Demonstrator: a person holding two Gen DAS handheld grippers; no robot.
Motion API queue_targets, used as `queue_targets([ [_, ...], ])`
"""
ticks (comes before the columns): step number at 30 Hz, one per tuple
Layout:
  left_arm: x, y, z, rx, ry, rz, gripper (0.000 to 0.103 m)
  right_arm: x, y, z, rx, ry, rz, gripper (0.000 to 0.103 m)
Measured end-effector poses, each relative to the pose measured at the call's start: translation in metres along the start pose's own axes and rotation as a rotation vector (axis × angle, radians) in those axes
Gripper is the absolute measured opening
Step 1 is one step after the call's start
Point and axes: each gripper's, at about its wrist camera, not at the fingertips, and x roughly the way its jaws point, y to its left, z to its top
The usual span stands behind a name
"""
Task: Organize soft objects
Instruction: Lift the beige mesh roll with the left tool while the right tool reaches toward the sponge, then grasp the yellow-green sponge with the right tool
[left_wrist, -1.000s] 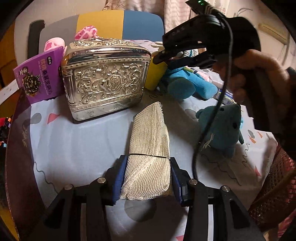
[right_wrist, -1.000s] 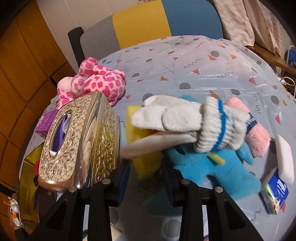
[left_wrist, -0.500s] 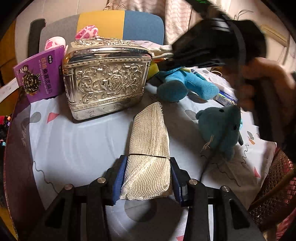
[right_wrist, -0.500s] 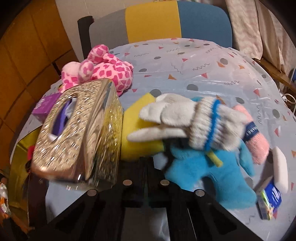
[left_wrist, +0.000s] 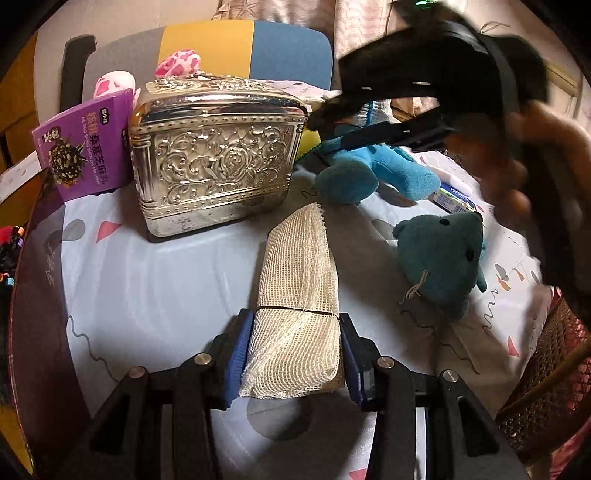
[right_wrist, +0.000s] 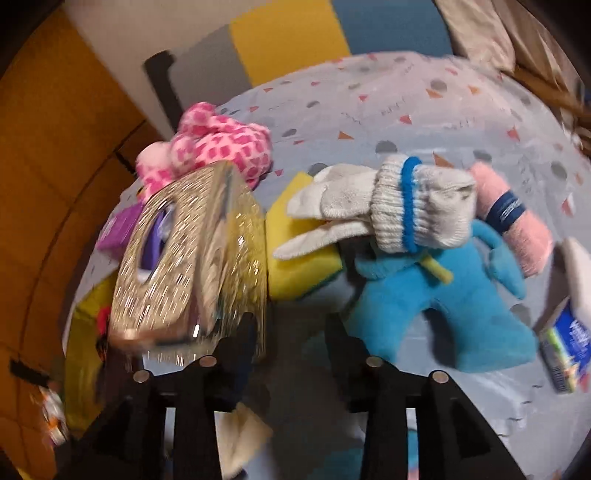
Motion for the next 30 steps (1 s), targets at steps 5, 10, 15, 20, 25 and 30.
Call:
queue_targets([
  [5, -0.002, 0.001, -0.002, -0.004, -0.005, -0.007, 0.045, 0.031, -0.016, 0.016, 0.176, 0.02, -0.016, 0.045],
  [10, -0.002, 0.003, -0.003, -0.007, -0.009, -0.016, 0.045, 0.052, -0.029, 0.024, 0.295, -0.012, 0.071, 0.046],
  [15, -0.002, 0.004, -0.003, -0.009, -0.01, -0.022, 0.045, 0.047, -0.037, 0.024, 0.303, -0.047, 0.111, 0.029],
  [20, -0.002, 0.003, -0.004, 0.001, -0.013, -0.012, 0.045, 0.01, -0.039, 0.016, 0.255, -0.082, 0.099, 0.028],
  [25, -0.001, 0.003, 0.003, -0.013, 0.005, -0.009, 0.042, -0.028, -0.033, -0.001, 0.175, -0.063, 0.101, 0.028],
  [30, -0.013, 0.01, 0.013, -0.063, 0.024, -0.032, 0.042, -0.053, -0.016, -0.032, 0.05, -0.04, 0.038, 0.028],
])
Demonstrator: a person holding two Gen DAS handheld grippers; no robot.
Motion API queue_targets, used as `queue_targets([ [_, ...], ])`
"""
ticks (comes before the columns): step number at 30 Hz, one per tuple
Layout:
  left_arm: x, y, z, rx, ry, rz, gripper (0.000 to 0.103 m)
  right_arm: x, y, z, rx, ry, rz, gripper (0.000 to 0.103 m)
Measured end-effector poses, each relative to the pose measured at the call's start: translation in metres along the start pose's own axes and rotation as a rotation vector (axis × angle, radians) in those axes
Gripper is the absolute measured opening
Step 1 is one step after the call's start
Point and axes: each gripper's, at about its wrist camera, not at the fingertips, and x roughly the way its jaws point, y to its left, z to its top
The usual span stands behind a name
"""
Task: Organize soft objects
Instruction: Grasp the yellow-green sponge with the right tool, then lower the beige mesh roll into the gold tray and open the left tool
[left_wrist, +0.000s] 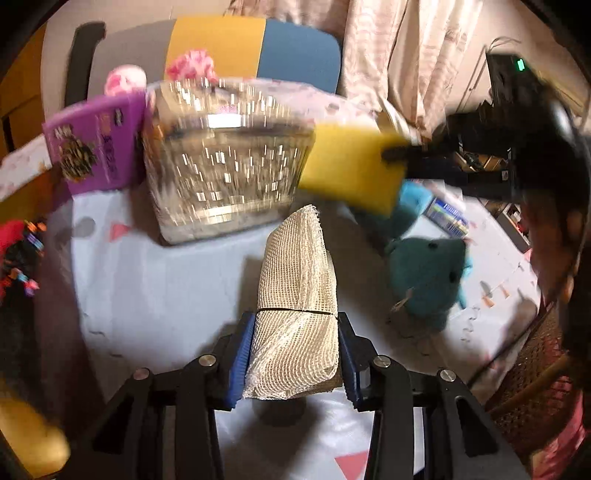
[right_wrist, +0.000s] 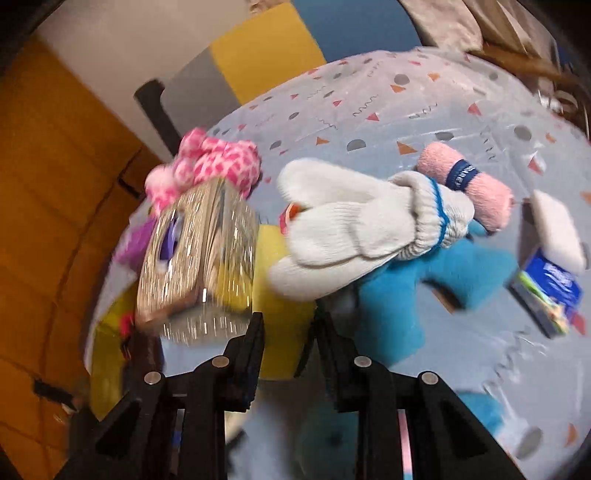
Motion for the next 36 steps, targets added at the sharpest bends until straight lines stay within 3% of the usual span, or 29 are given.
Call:
queue_targets([
  [6, -0.05, 0.003, 0.008, -0.01, -0.085, -0.025, 0.042, -0.036, 0.012, -0.046, -0.108, -0.018, -0.018, 0.028],
  [13, -0.104, 0.035, 0.014, -0.125, -0.182, -0.017, 0.042, -0.069, 0.023, -0.057, -0.102, -0.116, 0.004, 0.028],
  [21, -0.145, 0.129, 0.007, -0.363, -0.221, 0.125, 0.042, -0.074, 0.034, -0.065, -0.075, -0.144, 0.043, 0.028],
  [30, -0.141, 0.221, 0.005, -0.606, -0.193, 0.232, 0.043, -0.088, 0.043, -0.066, -0.08, -0.173, 0.07, 0.028],
  [36, -0.114, 0.256, 0.015, -0.673, -0.143, 0.306, 0.043, -0.087, 0.06, -0.065, -0.117, -0.166, 0.083, 0.028],
])
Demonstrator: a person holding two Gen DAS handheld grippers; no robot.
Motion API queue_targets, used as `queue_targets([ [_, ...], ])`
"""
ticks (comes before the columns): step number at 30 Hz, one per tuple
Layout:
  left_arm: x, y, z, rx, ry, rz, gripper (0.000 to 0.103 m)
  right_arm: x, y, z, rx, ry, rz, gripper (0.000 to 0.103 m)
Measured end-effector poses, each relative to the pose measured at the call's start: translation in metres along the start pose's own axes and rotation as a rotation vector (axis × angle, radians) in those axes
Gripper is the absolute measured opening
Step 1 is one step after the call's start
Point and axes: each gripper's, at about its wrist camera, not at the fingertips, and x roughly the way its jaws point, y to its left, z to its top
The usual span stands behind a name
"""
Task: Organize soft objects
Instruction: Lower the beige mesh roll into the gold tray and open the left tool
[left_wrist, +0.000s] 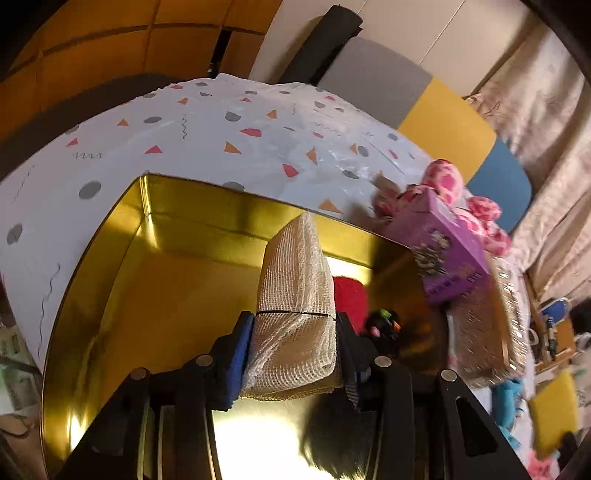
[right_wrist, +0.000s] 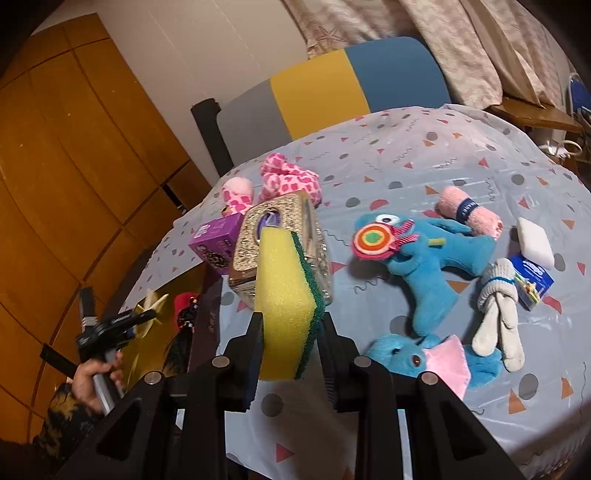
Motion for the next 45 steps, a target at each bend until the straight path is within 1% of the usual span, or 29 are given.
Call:
queue_targets([
  [2, 0.007, 0.001, 0.005, 0.007, -0.004, 0.026, 0.048, 0.003, 0.007, 0.001, -0.013, 0.005, 0.011, 0.028],
  [4, 0.019, 0.001, 0.011, 0.016, 0.003, 0.044, 0.06, 0.007, 0.014, 0.002, -0.027, 0.015, 0.023, 0.028],
  [5, 0.022, 0.002, 0.012, 0.016, 0.006, 0.047, 0.063, 0.009, 0.017, 0.001, -0.034, 0.02, 0.029, 0.028],
  [6, 0.023, 0.003, 0.013, 0.015, 0.006, 0.051, 0.07, 0.012, 0.021, 0.001, -0.041, 0.028, 0.036, 0.028],
  [7, 0.023, 0.003, 0.014, 0.017, 0.003, 0.053, 0.071, 0.015, 0.023, 0.001, -0.047, 0.034, 0.04, 0.028],
  [12, 0.005, 0.003, 0.01, 0.034, -0.044, 0.06, 0.071, 0.036, 0.044, 0.002, -0.074, 0.078, 0.103, 0.028],
  [16, -0.025, -0.002, -0.004, 0.094, -0.115, 0.068, 0.071, 0.061, 0.07, 0.007, -0.106, 0.116, 0.174, 0.028],
  [20, -0.053, -0.01, -0.025, 0.17, -0.174, 0.084, 0.071, 0.098, 0.101, 0.011, -0.128, 0.183, 0.247, 0.028],
  [25, -0.071, -0.01, -0.043, 0.213, -0.192, 0.107, 0.073, 0.138, 0.139, 0.011, -0.167, 0.246, 0.299, 0.028],
  [28, -0.075, -0.006, -0.05, 0.213, -0.184, 0.117, 0.073, 0.158, 0.157, 0.009, -0.185, 0.269, 0.305, 0.028],
  [31, -0.078, -0.001, -0.054, 0.2, -0.183, 0.133, 0.073, 0.173, 0.165, 0.008, -0.179, 0.282, 0.304, 0.028],
  [35, -0.082, 0.005, -0.056, 0.177, -0.186, 0.136, 0.074, 0.192, 0.168, 0.009, -0.154, 0.3, 0.295, 0.028],
  [45, -0.085, 0.005, -0.062, 0.183, -0.187, 0.134, 0.076, 0.229, 0.183, 0.01, -0.158, 0.327, 0.24, 0.028],
])
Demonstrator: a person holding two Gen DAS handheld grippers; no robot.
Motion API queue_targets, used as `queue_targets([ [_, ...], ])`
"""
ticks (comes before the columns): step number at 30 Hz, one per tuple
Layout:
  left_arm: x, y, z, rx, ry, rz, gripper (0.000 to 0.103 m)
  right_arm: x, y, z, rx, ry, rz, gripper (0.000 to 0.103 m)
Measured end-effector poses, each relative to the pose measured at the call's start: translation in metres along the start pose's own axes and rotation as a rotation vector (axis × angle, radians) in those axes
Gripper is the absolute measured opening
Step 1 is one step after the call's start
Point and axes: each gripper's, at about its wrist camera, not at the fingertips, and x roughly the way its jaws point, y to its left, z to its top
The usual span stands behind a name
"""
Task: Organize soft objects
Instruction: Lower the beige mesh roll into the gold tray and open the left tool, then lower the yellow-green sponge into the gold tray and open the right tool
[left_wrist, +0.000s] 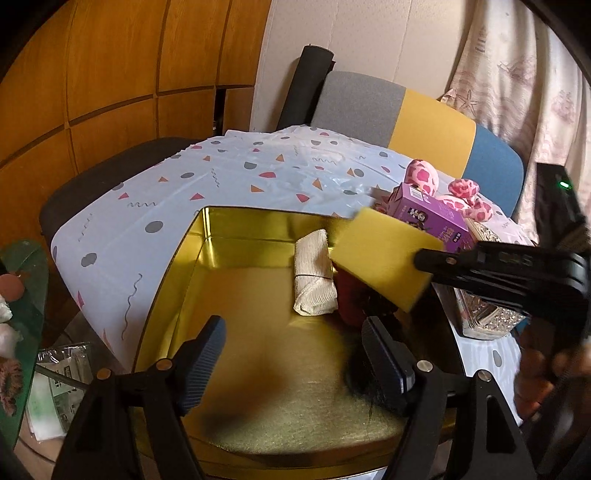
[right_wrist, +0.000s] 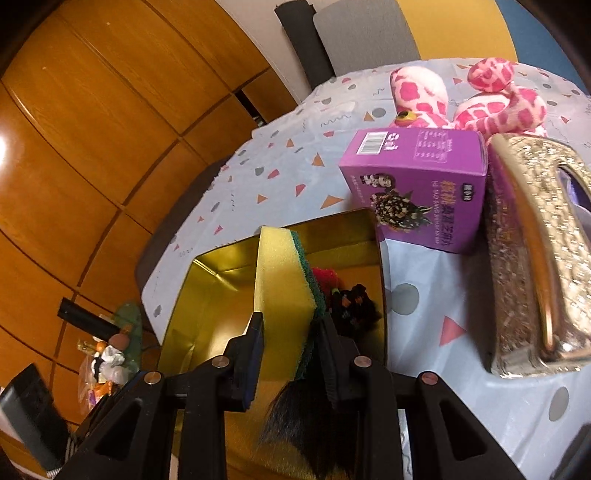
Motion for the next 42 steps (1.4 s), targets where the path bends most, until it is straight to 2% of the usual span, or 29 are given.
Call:
queue_targets([
  [4, 0.002, -0.001, -0.003, 0.0, 0.013, -0.008, 0.077, 0.015, 0.007, 0.003, -0.037, 0.017, -0.054, 0.031],
  [7, 0.002, 0.0, -0.006, -0.004, 0.023, -0.006, 0.077, 0.015, 0.013, 0.0, -0.075, 0.016, -0.106, 0.043],
  [12, 0.002, 0.0, -0.007, -0.004, 0.026, -0.001, 0.077, 0.006, 0.008, -0.005, -0.07, 0.002, -0.141, 0.049],
  [14, 0.0, -0.001, -0.007, -0.002, 0.02, 0.0, 0.077, 0.001, 0.007, -0.008, -0.073, -0.007, -0.139, 0.066],
  [16, 0.0, -0.002, -0.007, 0.001, 0.021, -0.009, 0.079, -0.003, 0.008, -0.011, -0.085, -0.004, -0.117, 0.07],
  [26, -0.009, -0.007, -0.009, 0.019, 0.011, -0.029, 0.08, -0.037, -0.001, -0.03, -0.063, -0.037, -0.103, 0.07],
  [35, -0.015, -0.035, -0.01, 0.093, 0.01, -0.091, 0.081, -0.095, -0.023, -0.057, -0.104, -0.103, -0.191, 0.07],
  [42, -0.016, -0.073, -0.016, 0.193, 0.027, -0.166, 0.081, -0.146, -0.067, -0.083, -0.027, -0.154, -0.283, 0.07],
])
